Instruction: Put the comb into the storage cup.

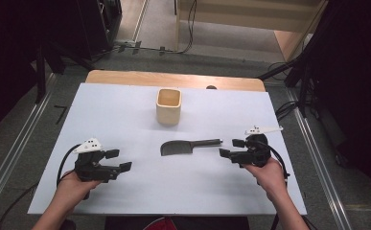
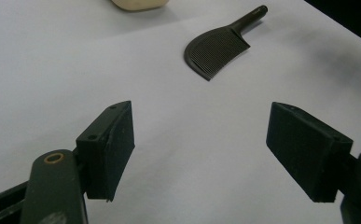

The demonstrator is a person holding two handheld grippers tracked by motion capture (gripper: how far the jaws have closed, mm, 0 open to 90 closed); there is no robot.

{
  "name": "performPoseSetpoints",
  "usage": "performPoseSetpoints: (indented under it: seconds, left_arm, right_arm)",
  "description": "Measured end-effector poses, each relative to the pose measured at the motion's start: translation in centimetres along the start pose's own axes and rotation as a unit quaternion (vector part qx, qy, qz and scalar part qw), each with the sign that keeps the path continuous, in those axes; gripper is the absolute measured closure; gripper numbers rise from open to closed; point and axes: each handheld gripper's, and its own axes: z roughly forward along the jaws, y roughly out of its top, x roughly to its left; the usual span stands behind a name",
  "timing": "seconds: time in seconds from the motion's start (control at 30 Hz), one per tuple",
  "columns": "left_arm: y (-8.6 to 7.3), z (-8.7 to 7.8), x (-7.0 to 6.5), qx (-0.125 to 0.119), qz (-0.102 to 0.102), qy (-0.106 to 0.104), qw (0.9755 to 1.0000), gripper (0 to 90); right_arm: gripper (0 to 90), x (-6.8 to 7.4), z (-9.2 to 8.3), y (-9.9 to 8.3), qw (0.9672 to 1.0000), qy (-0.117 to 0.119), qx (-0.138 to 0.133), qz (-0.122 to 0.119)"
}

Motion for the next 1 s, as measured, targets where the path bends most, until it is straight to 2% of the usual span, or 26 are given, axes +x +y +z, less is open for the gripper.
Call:
performPoseSetpoints:
  seconds: [0.2,0.63,1.0]
  left_arm:
    - [0.0,0.0,0.0,0.002,0.000,0.001,1.0000,24.9]
    - [0.0,0.1,0.0,0.003,-0.001,-0.002,1.0000,24.9]
    - [0.0,0.1,0.0,0.002,0.000,-0.004,1.0000,24.9]
  right_arm:
    - [21.6,-0.3,0.3,1.0,0.9999,0.004,-0.003,0.014]
    - [21.7,-0.3,1.6,2.9,1.0000,0.000,0.001,0.006]
    - [21.7,-1.0,2.9,4.2,0.9999,-0.007,0.003,0.013]
